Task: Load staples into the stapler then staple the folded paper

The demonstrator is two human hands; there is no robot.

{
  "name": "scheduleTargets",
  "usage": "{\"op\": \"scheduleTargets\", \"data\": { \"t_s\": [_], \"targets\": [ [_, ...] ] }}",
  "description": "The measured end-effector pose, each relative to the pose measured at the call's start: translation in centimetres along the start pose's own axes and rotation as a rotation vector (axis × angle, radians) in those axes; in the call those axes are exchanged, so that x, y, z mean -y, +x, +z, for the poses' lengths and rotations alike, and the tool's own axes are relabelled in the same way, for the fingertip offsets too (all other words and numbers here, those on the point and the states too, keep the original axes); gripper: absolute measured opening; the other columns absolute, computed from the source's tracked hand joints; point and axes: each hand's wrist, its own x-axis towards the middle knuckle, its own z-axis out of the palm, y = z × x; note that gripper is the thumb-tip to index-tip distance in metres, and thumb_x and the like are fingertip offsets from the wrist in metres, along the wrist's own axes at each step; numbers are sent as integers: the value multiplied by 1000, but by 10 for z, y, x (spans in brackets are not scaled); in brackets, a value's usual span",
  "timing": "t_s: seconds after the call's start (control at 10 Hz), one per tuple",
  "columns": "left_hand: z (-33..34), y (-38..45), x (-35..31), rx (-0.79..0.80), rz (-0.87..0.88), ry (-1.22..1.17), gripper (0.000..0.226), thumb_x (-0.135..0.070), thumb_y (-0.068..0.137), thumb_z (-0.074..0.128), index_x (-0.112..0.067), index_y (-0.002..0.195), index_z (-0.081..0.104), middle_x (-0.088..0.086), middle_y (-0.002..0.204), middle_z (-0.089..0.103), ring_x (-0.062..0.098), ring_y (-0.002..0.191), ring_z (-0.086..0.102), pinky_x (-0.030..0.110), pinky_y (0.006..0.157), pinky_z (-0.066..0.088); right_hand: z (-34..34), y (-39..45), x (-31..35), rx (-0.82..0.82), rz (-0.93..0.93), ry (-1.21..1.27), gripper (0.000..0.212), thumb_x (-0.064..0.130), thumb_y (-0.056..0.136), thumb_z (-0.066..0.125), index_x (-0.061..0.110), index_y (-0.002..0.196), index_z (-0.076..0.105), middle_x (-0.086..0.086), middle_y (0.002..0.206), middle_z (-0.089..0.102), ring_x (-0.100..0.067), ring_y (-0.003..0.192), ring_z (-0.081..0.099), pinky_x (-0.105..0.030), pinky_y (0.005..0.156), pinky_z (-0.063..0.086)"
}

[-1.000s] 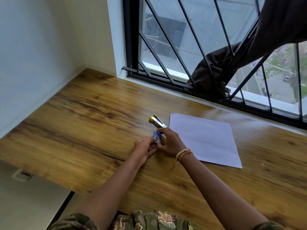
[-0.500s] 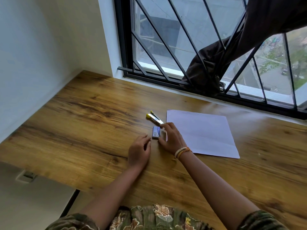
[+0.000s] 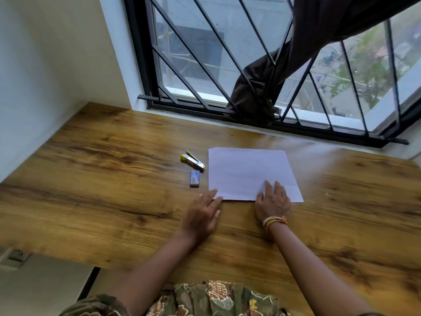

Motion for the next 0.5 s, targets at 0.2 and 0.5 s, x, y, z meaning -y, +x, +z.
{"op": "scheduleTargets", "data": {
  "t_s": [0.2, 0.5],
  "targets": [
    [1, 10, -9, 100, -68, 62, 56, -39, 88, 37, -12, 135, 54, 11, 141, 52, 27, 133, 47, 39, 111, 27, -8, -7, -6, 75, -20, -101, 52, 41, 95, 38, 22, 143, 35, -12, 155, 27, -31, 141, 25, -46, 112, 24],
    [-18, 54, -14, 1, -47, 155, 60, -38, 90, 36, -8, 141, 44, 15, 147, 44, 32, 139, 37, 48, 113, 27, -31, 13, 7, -14, -125, -116, 55, 44, 95, 38, 17, 143, 34, -13, 153, 31, -31, 141, 26, -54, 111, 22]
  ]
}}
